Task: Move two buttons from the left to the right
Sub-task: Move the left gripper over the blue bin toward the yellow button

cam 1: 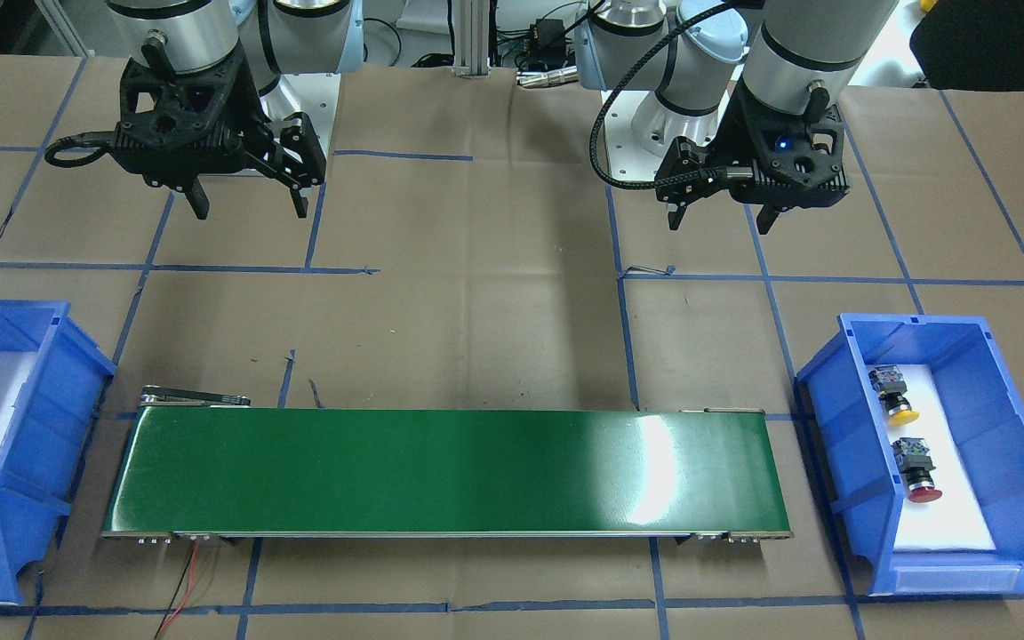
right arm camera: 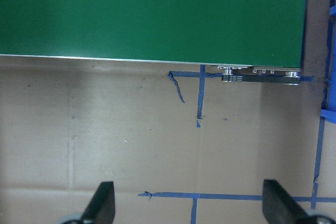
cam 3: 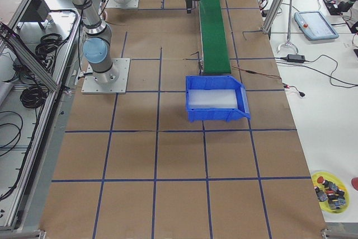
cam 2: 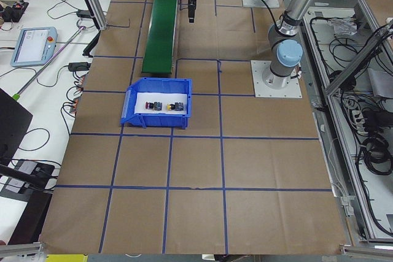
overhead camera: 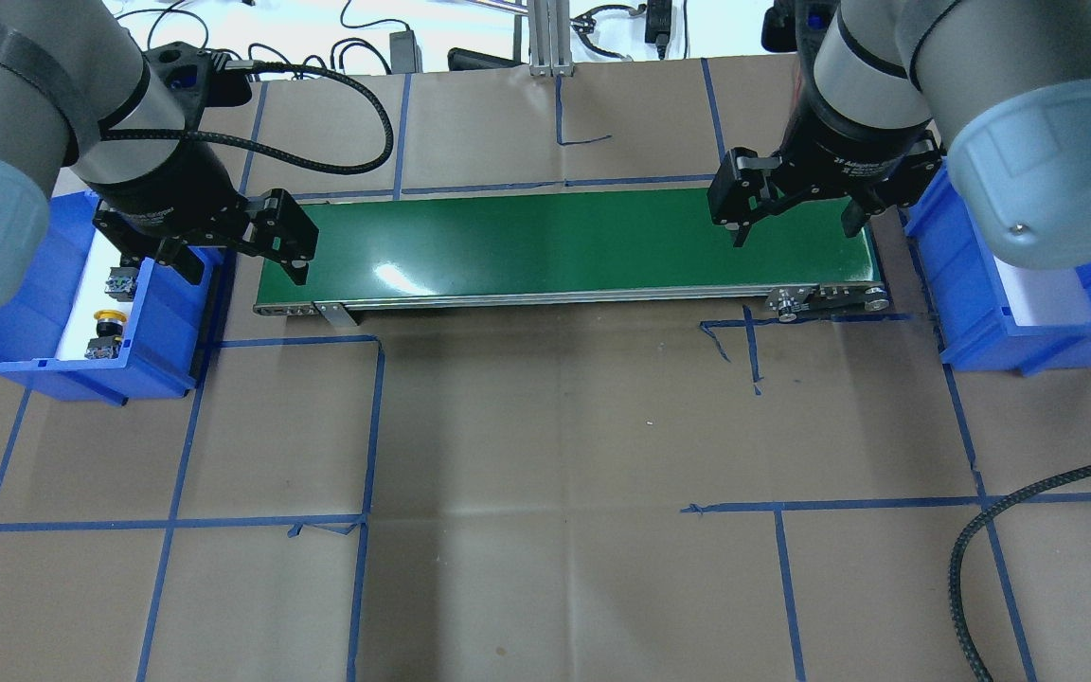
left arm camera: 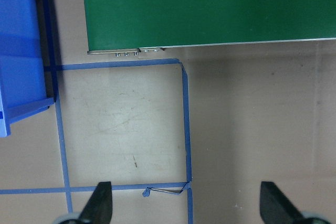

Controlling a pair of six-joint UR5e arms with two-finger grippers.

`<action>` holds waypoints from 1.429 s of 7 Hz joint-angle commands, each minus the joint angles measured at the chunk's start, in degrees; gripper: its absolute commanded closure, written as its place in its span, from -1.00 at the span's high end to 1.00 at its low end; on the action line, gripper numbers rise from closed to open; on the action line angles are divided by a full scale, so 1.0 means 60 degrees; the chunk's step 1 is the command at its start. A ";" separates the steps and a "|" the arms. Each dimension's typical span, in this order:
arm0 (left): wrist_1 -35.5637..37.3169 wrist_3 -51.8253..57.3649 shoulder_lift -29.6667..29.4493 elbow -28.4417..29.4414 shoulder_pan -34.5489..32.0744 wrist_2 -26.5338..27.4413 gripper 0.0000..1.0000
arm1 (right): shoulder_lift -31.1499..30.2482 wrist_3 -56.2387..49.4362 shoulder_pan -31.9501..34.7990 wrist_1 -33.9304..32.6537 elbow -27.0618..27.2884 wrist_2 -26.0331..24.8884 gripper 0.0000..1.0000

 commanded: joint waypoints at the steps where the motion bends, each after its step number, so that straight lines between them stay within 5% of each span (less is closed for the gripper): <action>1: 0.0008 -0.0037 0.0001 0.0002 0.0000 -0.0013 1.00 | 0.0000 0.0000 0.0000 0.0000 -0.0003 0.0000 1.00; 8: 0.0008 0.0109 -0.0028 0.0221 0.0146 0.0031 1.00 | 0.0000 0.0000 -0.0029 0.0000 -0.0002 -0.0029 1.00; 10: 0.0008 0.0341 -0.0043 0.0207 0.0961 -0.0013 1.00 | 0.0000 0.0000 -0.0029 0.0000 -0.0003 -0.0044 1.00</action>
